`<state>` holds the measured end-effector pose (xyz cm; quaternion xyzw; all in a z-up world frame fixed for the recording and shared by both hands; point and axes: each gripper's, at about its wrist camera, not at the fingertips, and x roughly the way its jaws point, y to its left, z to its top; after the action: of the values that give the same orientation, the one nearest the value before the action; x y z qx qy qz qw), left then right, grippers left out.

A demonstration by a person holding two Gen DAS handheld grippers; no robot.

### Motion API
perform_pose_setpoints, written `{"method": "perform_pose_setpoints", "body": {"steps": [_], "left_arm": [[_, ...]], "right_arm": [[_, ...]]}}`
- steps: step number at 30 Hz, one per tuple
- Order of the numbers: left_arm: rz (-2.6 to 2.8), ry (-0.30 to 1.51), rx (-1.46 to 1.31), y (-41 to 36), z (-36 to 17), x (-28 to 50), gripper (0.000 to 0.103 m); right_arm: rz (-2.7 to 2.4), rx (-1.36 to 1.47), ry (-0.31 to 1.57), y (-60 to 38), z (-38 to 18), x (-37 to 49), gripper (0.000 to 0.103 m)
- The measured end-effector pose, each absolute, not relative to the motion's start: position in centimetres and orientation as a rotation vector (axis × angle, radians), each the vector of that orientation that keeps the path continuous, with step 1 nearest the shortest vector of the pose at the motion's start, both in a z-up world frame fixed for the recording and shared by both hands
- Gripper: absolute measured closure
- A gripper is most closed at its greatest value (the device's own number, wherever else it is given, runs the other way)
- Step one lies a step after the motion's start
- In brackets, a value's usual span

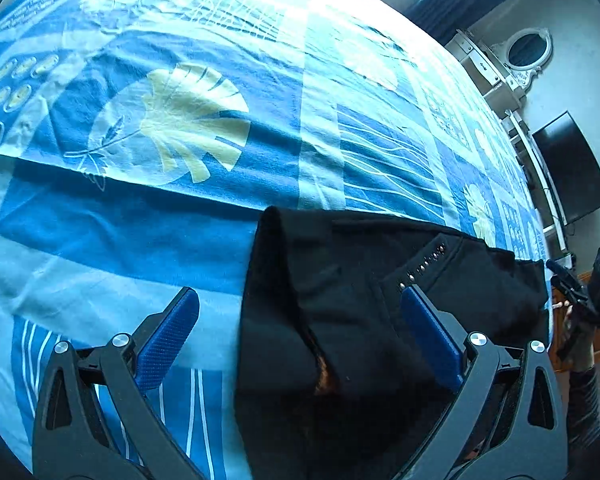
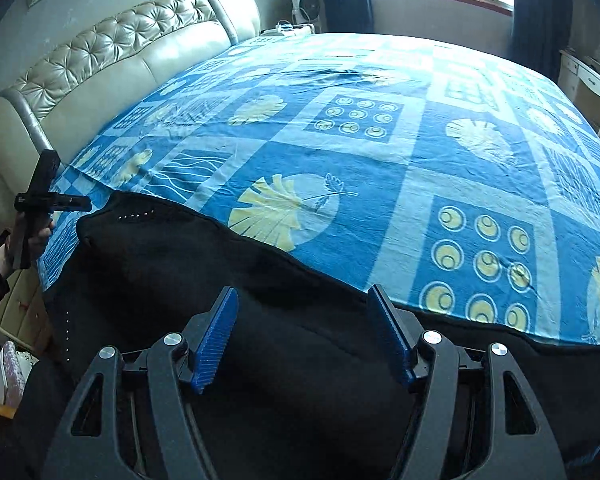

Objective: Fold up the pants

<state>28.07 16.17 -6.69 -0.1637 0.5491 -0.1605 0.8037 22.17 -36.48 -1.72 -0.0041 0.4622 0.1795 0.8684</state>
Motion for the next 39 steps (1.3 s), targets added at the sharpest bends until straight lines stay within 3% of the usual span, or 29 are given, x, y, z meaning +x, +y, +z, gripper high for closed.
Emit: {"method": "perform_pose_setpoints", "body": {"steps": [6, 13, 16, 18, 19, 20, 32, 39], "left_arm": [[-0.433, 1.179, -0.384, 15.8, -8.6, 30.4, 0.005], [-0.497, 1.21, -0.399, 14.8, -9.3, 31.3, 0.073], [-0.51, 1.205, -0.385, 14.6, -9.1, 31.1, 0.086], [-0.5, 1.18, -0.352, 14.1, -8.5, 31.0, 0.089], [-0.497, 1.17, -0.343, 14.0, -8.1, 31.0, 0.091], [-0.5, 1.16, -0.343, 13.9, -7.8, 31.1, 0.093], [-0.553, 0.975, -0.454, 14.7, -0.6, 27.0, 0.099], [-0.55, 0.949, -0.455, 15.6, -0.1, 19.1, 0.099]], "right_arm": [[0.425, 0.014, 1.012, -35.2, -3.2, 24.9, 0.036], [0.507, 0.05, 1.099, -34.7, -5.4, 27.8, 0.032], [0.565, 0.019, 1.152, -33.9, -6.6, 28.7, 0.027], [0.565, -0.047, 1.182, -33.2, -7.4, 28.9, 0.03], [0.551, -0.093, 1.206, -32.7, -7.9, 29.0, 0.071], [0.528, -0.125, 1.243, -32.4, -8.5, 29.2, 0.093], [0.359, -0.341, 0.842, -30.6, 0.5, 20.0, 0.094], [0.339, -0.442, 0.776, -28.5, -0.7, 10.9, 0.094]]}}
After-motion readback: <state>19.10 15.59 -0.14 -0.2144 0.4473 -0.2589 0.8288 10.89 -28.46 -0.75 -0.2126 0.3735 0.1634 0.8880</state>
